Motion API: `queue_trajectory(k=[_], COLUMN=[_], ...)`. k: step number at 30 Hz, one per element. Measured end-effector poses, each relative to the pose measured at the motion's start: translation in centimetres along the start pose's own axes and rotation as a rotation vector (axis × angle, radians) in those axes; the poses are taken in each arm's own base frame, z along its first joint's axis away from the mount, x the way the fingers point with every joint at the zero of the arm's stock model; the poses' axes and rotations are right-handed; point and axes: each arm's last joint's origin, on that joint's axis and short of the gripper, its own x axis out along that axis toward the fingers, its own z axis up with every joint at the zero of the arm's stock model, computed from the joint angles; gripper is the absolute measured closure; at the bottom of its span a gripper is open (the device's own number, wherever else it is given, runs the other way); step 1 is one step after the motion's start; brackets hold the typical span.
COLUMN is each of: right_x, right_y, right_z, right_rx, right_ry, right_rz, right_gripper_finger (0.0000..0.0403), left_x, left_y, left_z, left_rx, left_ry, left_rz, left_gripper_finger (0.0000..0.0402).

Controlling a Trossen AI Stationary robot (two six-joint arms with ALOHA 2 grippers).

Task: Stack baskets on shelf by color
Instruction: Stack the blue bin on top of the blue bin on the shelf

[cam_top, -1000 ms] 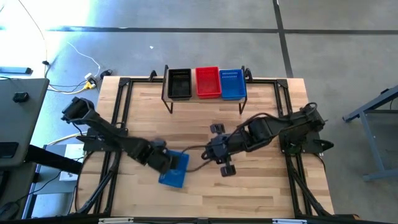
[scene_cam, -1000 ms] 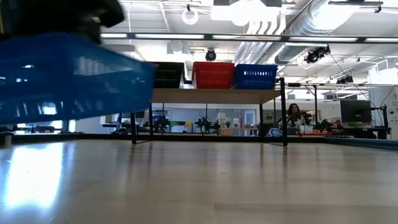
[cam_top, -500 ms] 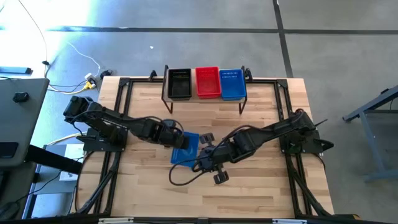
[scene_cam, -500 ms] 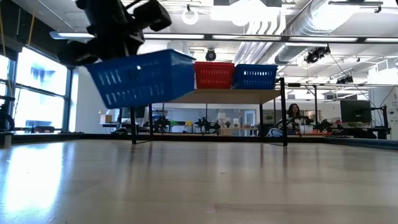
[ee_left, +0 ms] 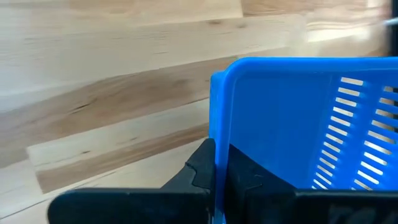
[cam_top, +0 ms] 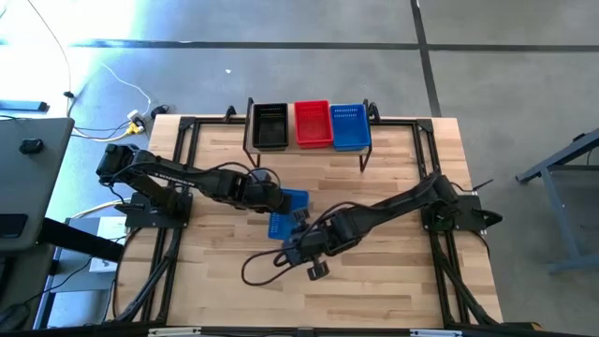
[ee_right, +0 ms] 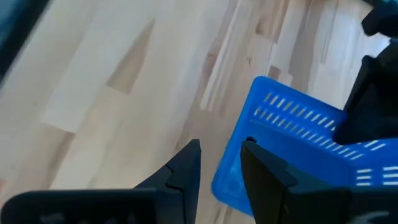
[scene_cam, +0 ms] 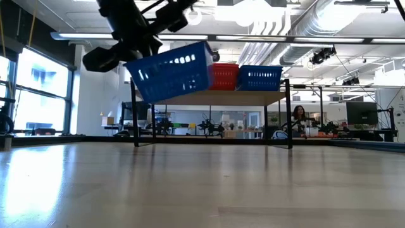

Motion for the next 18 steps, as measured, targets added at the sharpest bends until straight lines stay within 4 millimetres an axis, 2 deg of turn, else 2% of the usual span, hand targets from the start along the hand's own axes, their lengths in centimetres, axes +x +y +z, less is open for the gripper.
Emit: queue_trajectory(k=[8, 18], right_x=[2.0, 2.3], right_y=[0.0, -1.1], right_z=[-0.3, -0.9], right_rx=[0.047, 0.144], right_ry=[0.053, 0.109], right_rz=[-0.041, -0.047], right_gripper_finger=[0.0302, 0.0302], left_x=[0.1, 0.0], left_y=[-0.2, -0.8], left_z=[0.4, 0.4], left_rx=[-0.013, -0.025], left_ry=[0.007, 0.032], left_rz=[-0.024, -0.092], left_gripper_finger=[0.0401, 0.0401])
